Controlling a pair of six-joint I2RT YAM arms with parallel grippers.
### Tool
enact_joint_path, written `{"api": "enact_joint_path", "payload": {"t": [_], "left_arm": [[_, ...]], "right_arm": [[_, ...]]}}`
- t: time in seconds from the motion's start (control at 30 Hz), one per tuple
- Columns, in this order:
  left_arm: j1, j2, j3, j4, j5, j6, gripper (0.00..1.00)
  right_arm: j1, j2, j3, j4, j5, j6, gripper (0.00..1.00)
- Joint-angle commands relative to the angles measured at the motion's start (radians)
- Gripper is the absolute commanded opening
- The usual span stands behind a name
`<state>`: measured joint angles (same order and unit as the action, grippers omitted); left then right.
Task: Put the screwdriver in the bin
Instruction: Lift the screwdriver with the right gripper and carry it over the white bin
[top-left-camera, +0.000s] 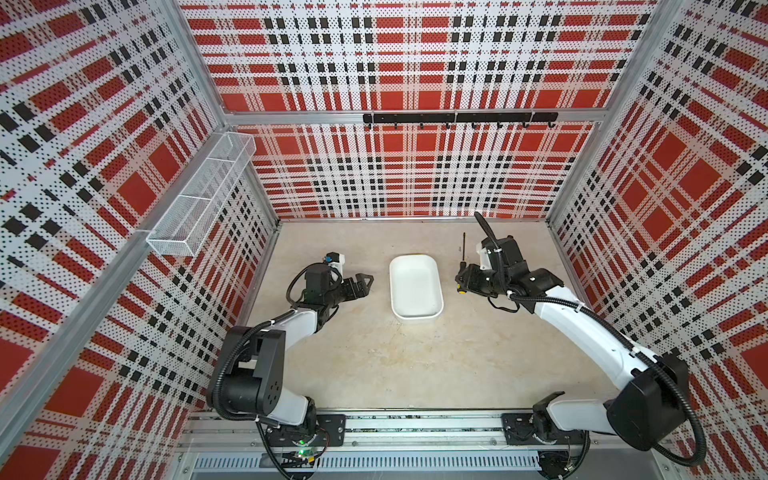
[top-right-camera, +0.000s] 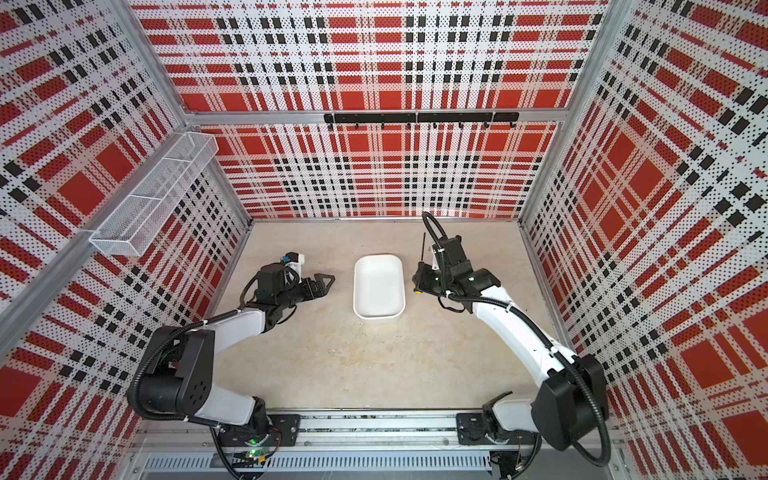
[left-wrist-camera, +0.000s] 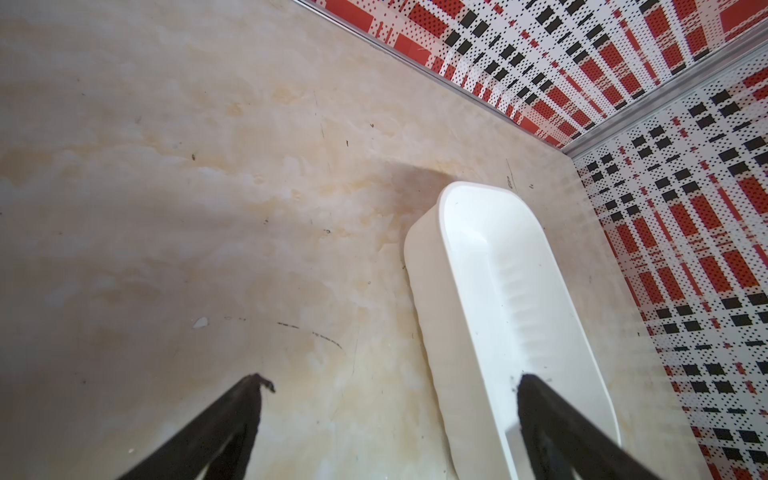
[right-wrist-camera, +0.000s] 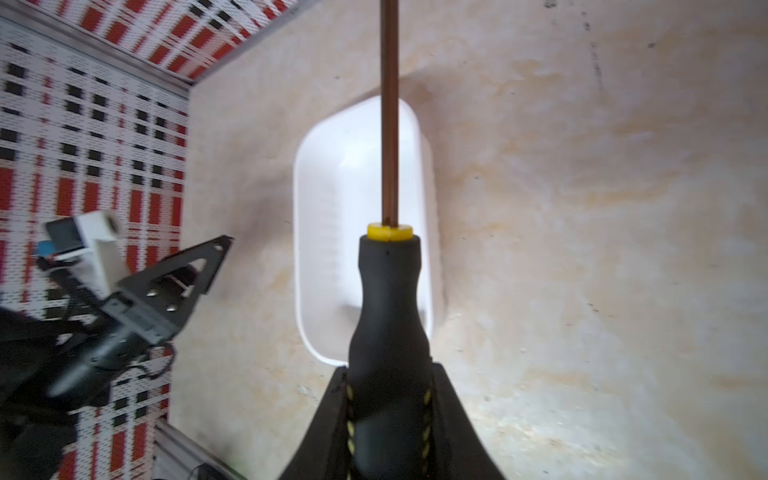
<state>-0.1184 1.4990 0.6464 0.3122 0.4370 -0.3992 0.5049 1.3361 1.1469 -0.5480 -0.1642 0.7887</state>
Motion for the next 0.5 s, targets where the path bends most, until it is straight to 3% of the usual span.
{"api": "enact_joint_path", "payload": {"t": [0.0, 0.17, 0.47], "left_arm": [[-0.003, -0.002, 0.030, 0.007, 0.000, 0.011, 0.98], [-0.001, 0.004, 0.032, 0.013, 0.005, 0.013, 0.98], [0.006, 0.003, 0.034, 0.017, 0.017, 0.016, 0.98]], "right_arm": [[0.087, 0.015, 0.013, 0.115, 0.024, 0.152, 0.00], [0.201, 0.136, 0.046, 0.197, 0.118, 0.243, 0.00], [0.219, 0.387, 0.167, 0.138, 0.141, 0.228, 0.00]]}}
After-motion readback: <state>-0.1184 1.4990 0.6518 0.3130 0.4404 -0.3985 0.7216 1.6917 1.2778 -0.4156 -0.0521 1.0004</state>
